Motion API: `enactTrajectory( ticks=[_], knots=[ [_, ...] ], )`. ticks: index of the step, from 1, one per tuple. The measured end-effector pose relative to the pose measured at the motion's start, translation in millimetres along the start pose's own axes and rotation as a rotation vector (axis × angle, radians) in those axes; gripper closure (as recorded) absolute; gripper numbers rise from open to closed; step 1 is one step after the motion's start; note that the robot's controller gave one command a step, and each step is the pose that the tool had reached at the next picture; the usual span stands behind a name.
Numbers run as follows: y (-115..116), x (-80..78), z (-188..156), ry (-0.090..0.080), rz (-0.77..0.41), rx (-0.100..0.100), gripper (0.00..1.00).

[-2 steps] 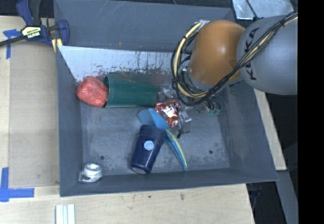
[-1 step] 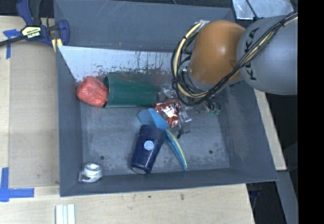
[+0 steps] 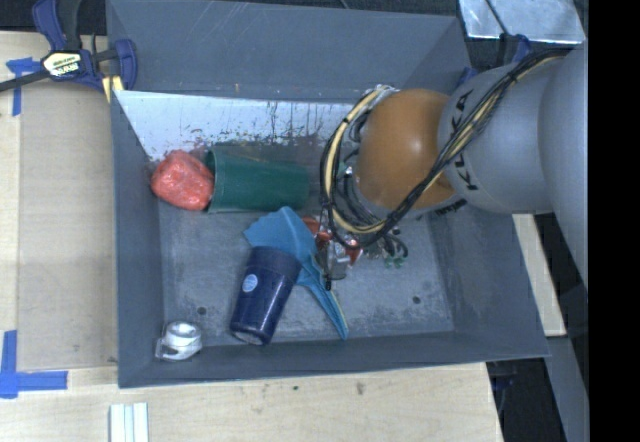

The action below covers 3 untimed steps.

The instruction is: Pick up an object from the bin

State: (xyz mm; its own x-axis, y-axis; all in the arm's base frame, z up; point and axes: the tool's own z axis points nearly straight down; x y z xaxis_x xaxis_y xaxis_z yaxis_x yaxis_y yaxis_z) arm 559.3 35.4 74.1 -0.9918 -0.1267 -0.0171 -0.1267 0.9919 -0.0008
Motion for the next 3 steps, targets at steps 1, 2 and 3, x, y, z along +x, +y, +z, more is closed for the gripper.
enactTrajectory(
  ticks=[1,2,3],
  knots=[
    [0.0,-0.1,-0.1,0.000,0.000,0.000,1.00],
    [-5.3,-3.2,-11.2,-0.001,0.012,0.000,1.00],
    [-9.7,-5.2,-23.9,0.000,0.020,0.000,1.00]
  ],
)
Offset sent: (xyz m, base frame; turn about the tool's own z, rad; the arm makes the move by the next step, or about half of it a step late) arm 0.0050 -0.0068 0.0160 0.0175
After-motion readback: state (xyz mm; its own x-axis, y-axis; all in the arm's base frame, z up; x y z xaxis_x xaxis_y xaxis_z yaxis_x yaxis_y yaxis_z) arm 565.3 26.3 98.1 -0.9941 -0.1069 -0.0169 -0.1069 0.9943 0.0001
